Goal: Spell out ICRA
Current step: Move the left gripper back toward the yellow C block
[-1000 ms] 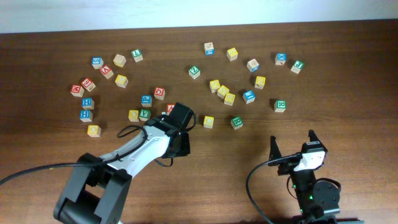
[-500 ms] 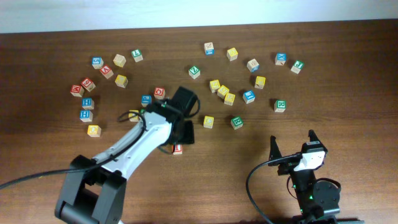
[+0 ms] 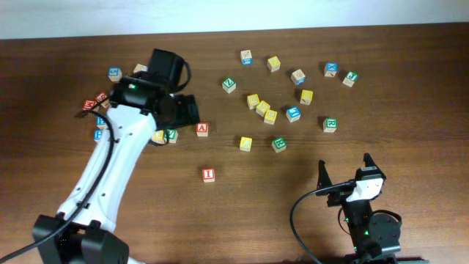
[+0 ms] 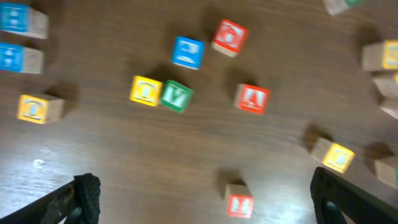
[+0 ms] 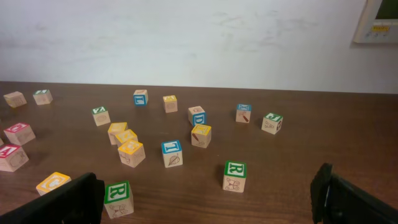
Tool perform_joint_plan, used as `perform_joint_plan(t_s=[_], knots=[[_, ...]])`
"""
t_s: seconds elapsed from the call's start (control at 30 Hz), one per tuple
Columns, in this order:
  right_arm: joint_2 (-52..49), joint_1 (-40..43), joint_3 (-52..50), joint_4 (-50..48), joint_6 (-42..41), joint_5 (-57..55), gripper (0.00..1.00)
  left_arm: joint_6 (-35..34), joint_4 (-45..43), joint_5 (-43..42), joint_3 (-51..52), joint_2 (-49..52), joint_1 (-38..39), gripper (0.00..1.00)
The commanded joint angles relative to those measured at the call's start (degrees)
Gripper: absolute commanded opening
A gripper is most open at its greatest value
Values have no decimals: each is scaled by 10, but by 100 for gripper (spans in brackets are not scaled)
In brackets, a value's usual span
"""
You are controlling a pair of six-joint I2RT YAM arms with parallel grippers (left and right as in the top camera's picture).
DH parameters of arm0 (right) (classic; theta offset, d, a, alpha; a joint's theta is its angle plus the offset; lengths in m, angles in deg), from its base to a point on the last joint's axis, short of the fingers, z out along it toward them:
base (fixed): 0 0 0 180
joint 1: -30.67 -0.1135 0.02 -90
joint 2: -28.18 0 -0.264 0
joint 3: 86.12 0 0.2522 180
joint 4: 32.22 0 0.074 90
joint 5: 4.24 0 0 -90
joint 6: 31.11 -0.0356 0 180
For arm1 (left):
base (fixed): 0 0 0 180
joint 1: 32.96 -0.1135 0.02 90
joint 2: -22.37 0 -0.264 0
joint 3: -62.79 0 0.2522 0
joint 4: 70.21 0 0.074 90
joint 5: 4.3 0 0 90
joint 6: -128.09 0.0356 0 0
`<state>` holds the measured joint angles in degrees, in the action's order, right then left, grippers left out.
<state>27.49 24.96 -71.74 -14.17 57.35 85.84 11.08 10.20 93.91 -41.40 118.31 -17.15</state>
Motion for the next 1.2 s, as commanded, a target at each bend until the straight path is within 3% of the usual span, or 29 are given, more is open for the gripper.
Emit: perform_joint_plan(t_s=[0.0,0.33,0.97,1.17], knots=[[3,-3,-3,4,-4,-3,98,3,-4,22,16,-2,-38,99],[3,-3,-3,4,-4,-3,98,3,1,22,28,9,-126,99],[3,-3,-3,4,-4,-3,98,3,0,22,43,9,-126,99],[3,-3,-3,4,-4,-3,98,3,-47,22,78,9,-126,99]])
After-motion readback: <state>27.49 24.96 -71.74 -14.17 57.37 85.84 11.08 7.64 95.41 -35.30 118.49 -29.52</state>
